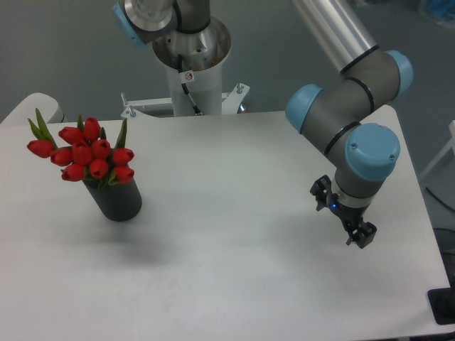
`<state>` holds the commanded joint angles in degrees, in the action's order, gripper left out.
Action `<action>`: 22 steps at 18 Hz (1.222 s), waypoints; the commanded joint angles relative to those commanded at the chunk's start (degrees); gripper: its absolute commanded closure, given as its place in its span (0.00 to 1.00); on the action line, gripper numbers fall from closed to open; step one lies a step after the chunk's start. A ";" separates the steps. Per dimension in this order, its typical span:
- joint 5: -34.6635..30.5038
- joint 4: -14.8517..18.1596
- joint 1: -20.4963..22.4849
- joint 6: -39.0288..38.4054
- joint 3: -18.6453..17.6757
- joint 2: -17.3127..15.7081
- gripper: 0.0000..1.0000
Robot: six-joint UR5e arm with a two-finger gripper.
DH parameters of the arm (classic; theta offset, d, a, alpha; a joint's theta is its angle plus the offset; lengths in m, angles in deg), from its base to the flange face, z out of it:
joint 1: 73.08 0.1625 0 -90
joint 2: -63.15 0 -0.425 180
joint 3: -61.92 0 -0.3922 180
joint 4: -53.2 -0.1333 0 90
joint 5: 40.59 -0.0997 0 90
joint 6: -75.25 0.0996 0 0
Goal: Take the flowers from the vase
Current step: 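Move the open gripper toward the red tulips in the black vase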
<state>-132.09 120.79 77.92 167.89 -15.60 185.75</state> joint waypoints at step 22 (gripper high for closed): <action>26.80 1.93 1.32 -0.97 -19.58 -16.51 0.00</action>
<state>-105.29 122.72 79.23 166.92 -35.18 169.25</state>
